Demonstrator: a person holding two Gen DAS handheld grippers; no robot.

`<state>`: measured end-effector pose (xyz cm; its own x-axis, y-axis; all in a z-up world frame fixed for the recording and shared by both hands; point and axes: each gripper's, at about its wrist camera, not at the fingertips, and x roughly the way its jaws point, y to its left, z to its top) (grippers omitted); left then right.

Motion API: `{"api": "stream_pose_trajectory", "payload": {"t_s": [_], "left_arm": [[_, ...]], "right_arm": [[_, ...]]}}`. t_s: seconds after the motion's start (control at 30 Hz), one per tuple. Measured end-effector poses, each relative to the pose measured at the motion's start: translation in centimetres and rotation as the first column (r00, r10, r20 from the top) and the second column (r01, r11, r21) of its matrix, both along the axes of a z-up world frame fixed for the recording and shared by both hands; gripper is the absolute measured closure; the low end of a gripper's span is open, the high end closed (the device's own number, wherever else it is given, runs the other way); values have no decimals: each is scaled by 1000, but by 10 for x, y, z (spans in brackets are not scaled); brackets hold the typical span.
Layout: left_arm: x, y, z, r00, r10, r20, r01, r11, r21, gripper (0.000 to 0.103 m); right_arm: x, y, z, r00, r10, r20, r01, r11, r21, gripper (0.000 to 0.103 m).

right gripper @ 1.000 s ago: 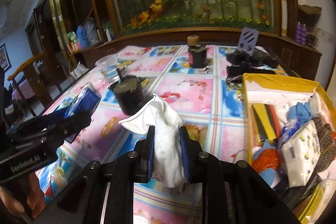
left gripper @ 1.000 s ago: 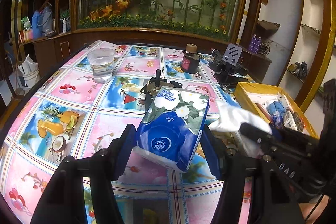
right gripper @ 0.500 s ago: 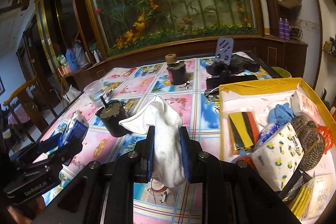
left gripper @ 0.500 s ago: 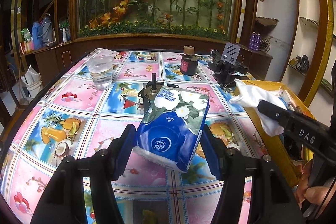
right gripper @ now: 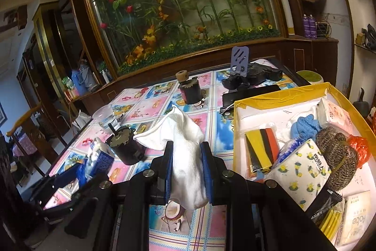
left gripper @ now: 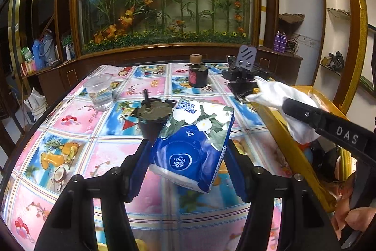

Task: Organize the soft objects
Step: 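Carry the Vinda bag and white cloth over the white box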

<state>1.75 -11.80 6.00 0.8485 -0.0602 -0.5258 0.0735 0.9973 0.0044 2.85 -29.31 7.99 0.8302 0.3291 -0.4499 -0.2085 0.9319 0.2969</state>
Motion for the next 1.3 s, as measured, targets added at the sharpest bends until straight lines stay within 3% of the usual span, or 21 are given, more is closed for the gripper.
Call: {"api": "stream_pose_trajectory", "payload": {"t_s": [0.2, 1.3], "left_arm": [[-4, -35, 0, 999, -47, 22, 46, 998, 45, 42], [0, -143, -3, 979, -204, 6, 203, 974, 98, 42]], "right_arm": [[-4, -11, 4, 1000, -17, 7, 16, 999, 37, 80], [-21, -118, 16, 979, -204, 16, 199, 967, 158, 80]]}}
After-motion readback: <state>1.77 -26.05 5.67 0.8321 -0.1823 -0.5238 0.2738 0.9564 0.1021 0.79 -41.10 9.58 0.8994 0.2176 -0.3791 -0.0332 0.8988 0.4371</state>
